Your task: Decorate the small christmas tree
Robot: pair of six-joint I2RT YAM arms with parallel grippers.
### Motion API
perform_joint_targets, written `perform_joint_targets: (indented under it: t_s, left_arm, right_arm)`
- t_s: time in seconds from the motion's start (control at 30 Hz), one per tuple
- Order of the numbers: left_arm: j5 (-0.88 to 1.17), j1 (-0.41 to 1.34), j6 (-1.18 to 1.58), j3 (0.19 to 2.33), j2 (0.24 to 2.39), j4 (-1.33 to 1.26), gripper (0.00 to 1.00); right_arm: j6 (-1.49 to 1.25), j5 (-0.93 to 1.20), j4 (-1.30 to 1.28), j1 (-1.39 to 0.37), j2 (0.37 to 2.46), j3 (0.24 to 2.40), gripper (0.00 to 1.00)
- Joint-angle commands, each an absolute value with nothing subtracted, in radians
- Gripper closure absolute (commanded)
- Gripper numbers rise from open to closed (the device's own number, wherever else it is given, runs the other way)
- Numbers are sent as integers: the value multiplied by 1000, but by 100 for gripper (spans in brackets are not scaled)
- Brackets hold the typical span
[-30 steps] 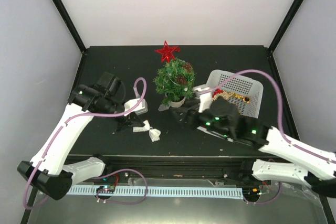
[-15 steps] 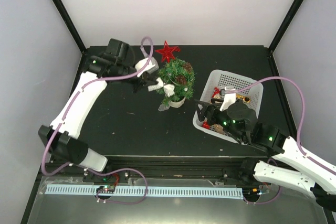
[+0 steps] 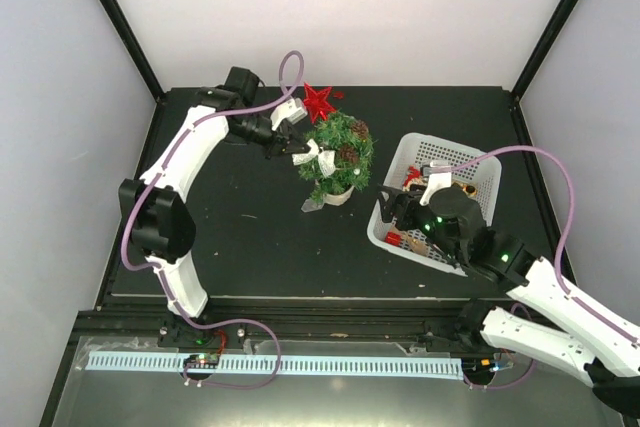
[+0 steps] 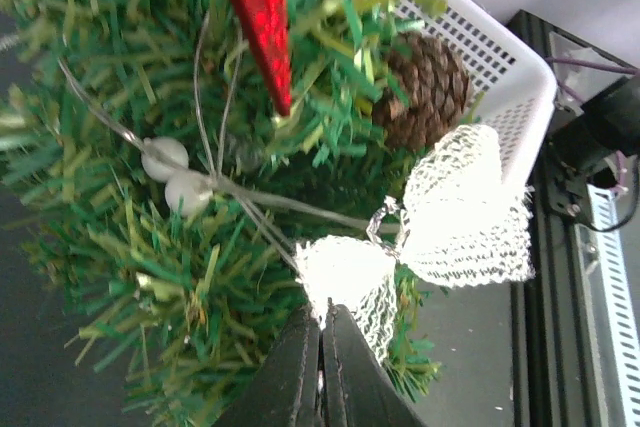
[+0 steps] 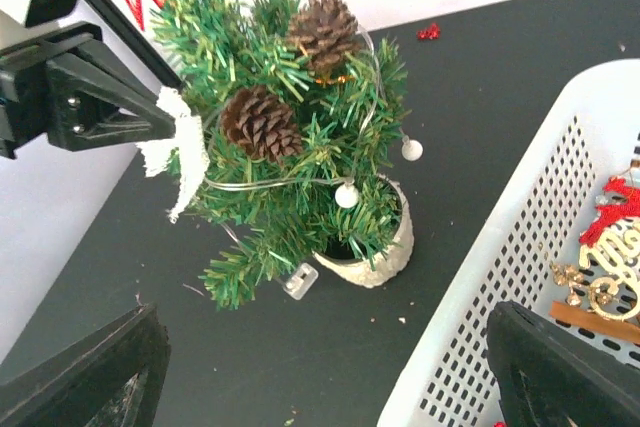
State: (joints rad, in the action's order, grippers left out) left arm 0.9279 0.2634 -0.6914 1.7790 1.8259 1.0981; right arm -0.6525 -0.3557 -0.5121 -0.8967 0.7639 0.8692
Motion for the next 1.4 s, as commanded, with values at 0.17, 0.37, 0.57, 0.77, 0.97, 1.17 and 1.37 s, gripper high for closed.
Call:
perform_joint_targets:
  t_s: [0.17,0.37,0.57,0.77,0.97,1.17,1.37]
  left_arm:
    - [1041,211,-776,1724,1803,1113,99]
    - [1083,191,-813,1724,1771,1137,98]
    - [1125,191,-825,1687,1718,1152,98]
    - [1134,192,-780,1533,1601,1051,98]
    - [1112,198,-673,1341,1484,861,98]
    - [1041,206,-459,1139,1394,487,98]
    - [974,227,-367,1066,1393,307,98]
  right_arm:
    - [-656,-277,-420,-860,823,829,12]
    - [-668,-257,-398,-857,850,826,12]
    - [-676,-256,-394,-855,852,819,12]
    - [-678,-262,-391,-854,843,803,12]
    - [-677,-256,-383,-852,851,802,12]
    - [-679,-239,-374,-851,863,811,12]
    - [-677,-233,-369,-850,861,807,12]
